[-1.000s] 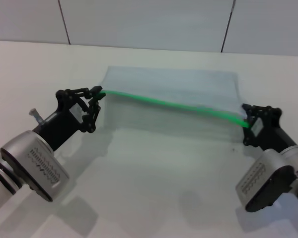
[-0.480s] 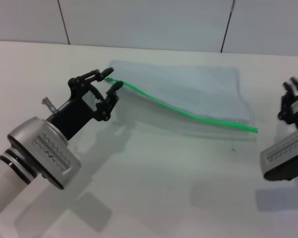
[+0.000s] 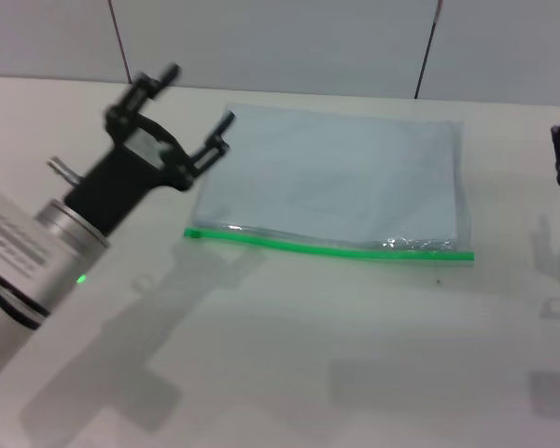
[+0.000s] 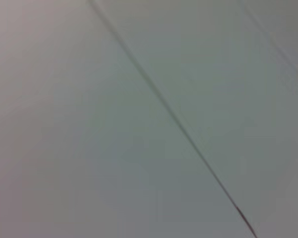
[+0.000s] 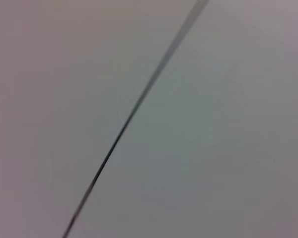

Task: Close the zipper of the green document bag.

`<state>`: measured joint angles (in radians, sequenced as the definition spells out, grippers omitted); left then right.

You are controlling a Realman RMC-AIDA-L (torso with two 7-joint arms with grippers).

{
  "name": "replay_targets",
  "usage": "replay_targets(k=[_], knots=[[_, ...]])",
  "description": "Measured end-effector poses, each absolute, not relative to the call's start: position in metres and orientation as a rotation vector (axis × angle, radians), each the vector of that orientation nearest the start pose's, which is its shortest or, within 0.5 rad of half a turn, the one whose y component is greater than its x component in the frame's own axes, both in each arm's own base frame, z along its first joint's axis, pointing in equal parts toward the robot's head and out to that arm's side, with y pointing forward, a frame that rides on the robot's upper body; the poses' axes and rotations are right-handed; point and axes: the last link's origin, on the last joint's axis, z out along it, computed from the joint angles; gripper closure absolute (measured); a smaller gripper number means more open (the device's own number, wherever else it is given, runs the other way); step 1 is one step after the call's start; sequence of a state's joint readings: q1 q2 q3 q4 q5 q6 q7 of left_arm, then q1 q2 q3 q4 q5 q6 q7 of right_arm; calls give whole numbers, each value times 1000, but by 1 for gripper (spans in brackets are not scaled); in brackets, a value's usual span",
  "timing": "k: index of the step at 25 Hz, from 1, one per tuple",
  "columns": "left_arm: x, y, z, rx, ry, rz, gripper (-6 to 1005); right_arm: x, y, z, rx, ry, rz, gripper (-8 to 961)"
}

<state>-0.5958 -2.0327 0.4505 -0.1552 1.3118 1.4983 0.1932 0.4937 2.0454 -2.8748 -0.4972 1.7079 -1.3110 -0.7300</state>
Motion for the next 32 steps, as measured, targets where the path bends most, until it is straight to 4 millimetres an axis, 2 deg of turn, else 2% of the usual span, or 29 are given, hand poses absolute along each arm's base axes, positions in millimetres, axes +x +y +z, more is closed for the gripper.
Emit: replay_targets(k=[5, 6, 9, 12, 32], knots=[[-272, 334, -2, -1810, -55, -882, 201, 267, 323, -28, -1470, 305, 713, 326], [-275, 335, 3, -1802, -106, -916, 145, 265, 321, -26, -1468, 328, 781, 316], [-284, 337, 16, -1753, -220, -981, 146, 263, 320, -22, -1497, 375, 938, 285], [-290, 337, 24, -1683, -273, -1002, 147, 265, 322, -20, -1528, 390, 983, 255], [-296, 338, 22, -1659, -332, -985, 152, 266, 323, -21, -1538, 391, 971, 253]])
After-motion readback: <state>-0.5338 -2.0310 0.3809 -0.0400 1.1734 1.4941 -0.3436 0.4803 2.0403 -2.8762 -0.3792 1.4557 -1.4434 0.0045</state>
